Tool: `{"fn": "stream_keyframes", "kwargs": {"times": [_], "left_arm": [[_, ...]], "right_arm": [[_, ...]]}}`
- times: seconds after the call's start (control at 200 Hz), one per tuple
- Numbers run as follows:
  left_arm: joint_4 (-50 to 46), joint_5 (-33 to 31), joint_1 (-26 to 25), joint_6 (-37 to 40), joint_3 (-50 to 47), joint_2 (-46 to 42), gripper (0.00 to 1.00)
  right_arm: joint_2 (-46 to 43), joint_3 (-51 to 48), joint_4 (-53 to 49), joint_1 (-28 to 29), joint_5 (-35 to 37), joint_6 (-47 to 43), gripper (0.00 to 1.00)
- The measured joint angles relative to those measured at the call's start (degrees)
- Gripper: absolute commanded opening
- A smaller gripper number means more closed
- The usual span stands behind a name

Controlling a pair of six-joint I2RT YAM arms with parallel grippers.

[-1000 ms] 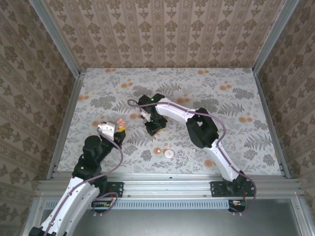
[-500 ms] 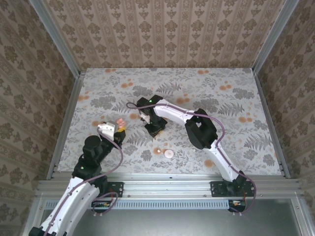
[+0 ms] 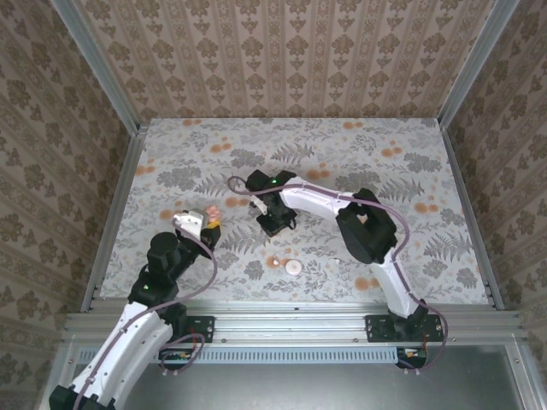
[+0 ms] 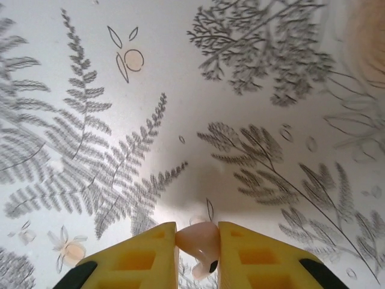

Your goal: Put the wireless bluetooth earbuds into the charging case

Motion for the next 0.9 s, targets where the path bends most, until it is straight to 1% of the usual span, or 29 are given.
{"fn": "stream_keyframes", "kwargs": {"times": [0.195, 0.36, 0.465, 0.565, 0.73, 0.9], "left_arm": [[7.2, 3.5, 0.0, 0.0, -0.4, 8.8, 0.01], [14.9, 8.1, 0.0, 0.0, -0.5, 15.7, 0.01], [19.1, 11.4, 0.0, 0.1, -0.4, 19.7, 0.01], [21.7, 14.6, 0.0, 0.5, 0.1, 23.2, 0.01], [25.0, 18.9, -0.1, 1.4, 2.7, 26.9, 0.01], [27.3, 21.3, -0.4, 2.0, 4.4, 27.6, 0.01]], "right_arm": [[-15.4, -15.8, 18.4, -4.5, -4.7, 3.8, 0.19], [-24.0, -26.4, 35.8, -8.4, -11.1, 5.9, 0.18], [-26.7, -31.2, 45.5, -9.3, -15.3, 6.6, 0.17], [-28.1, -33.8, 52.6, -9.3, -19.2, 6.9, 0.17], [-29.4, -35.2, 61.8, -9.3, -25.2, 7.0, 0.17], [-29.9, -35.9, 69.1, -9.2, -29.9, 7.5, 0.17]]}}
